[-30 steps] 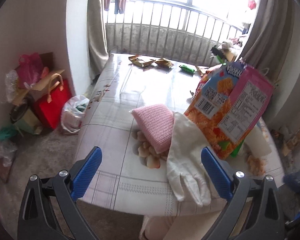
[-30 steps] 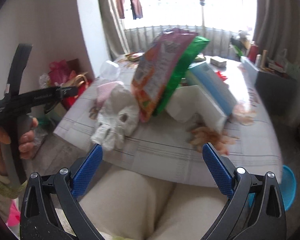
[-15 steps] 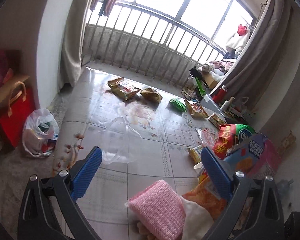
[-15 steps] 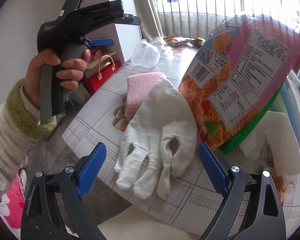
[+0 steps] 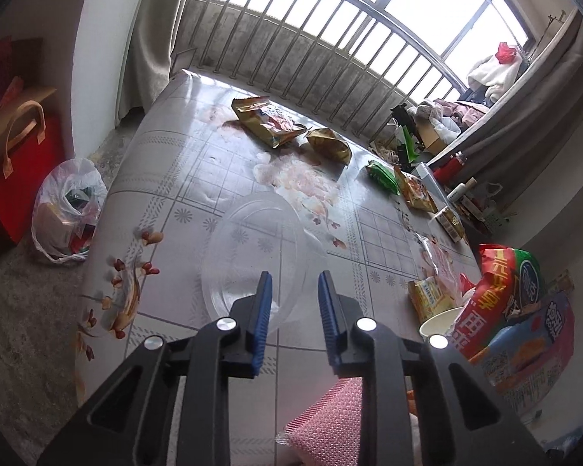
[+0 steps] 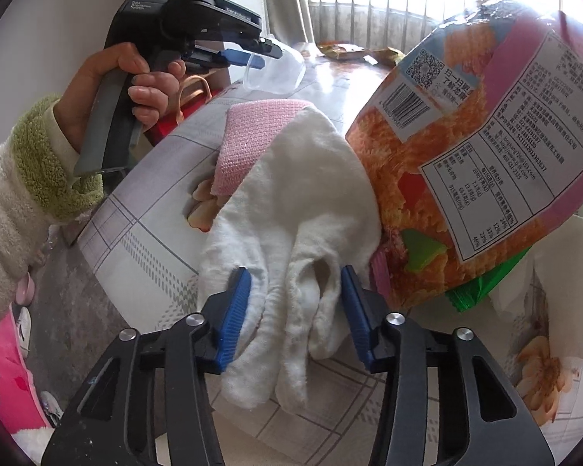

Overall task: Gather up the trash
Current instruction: 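Close the right gripper on the white glove while the left gripper grasps the clear lid, then carry the glove and lid to the blue wastebasket and open both grippers, then grasp the pink knitted pad with the left gripper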

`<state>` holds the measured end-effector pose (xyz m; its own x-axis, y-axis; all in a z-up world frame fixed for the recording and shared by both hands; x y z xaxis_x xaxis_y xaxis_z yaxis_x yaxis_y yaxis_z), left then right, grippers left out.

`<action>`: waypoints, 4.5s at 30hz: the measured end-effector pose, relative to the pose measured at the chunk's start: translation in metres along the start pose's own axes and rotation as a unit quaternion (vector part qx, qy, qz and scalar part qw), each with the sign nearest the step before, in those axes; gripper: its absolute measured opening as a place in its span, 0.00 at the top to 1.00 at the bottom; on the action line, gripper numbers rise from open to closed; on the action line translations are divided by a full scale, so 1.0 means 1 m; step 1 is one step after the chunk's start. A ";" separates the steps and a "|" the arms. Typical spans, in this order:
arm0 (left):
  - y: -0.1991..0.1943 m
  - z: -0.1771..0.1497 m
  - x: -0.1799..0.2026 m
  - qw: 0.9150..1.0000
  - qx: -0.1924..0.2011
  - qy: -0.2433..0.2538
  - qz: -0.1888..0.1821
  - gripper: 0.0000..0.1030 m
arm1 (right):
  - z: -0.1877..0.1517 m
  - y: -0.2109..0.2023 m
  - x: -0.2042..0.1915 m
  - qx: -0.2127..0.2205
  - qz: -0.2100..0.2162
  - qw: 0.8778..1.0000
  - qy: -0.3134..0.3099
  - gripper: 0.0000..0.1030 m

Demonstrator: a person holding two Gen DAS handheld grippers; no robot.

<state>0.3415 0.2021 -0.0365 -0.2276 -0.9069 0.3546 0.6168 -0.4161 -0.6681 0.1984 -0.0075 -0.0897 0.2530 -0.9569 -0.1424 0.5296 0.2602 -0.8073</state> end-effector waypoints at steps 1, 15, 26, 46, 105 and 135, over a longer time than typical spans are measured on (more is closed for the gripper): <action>-0.001 0.000 0.001 1.000 0.000 0.005 0.000 0.89 | -0.001 -0.002 0.002 -0.002 0.003 1.000 -0.001 0.72; -0.061 0.007 0.032 0.996 0.060 0.064 0.011 0.95 | 0.022 -0.054 0.001 0.072 0.100 0.992 0.023 0.92; -0.129 -0.007 0.063 0.991 0.097 0.091 0.012 0.95 | 0.043 -0.108 0.053 0.148 0.193 0.962 0.128 0.92; -0.117 -0.122 0.353 0.942 -0.010 0.286 -0.178 0.95 | -0.079 -0.257 0.203 0.310 0.020 0.896 0.317 0.92; -0.060 -0.099 0.493 0.910 -0.100 0.313 -0.252 0.06 | -0.157 -0.242 0.279 0.234 -0.392 0.811 0.366 0.08; -0.062 -0.090 0.092 0.996 -0.057 0.066 0.033 0.06 | -0.031 -0.118 0.111 0.111 0.115 0.947 0.279 0.10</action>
<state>0.2141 0.1382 -0.0211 -0.2917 -0.9301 0.2232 0.5460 -0.3535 -0.7596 0.1389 -0.1481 -0.0284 -0.0513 -0.7749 -0.6300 0.6850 0.4317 -0.5868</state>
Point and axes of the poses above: each gripper's, at about its wrist camera, not at the fingertips, and y roughly the way its jaws point, x to its right, z to its top, the point moved 2 cm from there along y, roughly the way its jaws point, and after that the axes turned 9 degrees about y, right-handed, at the moved point
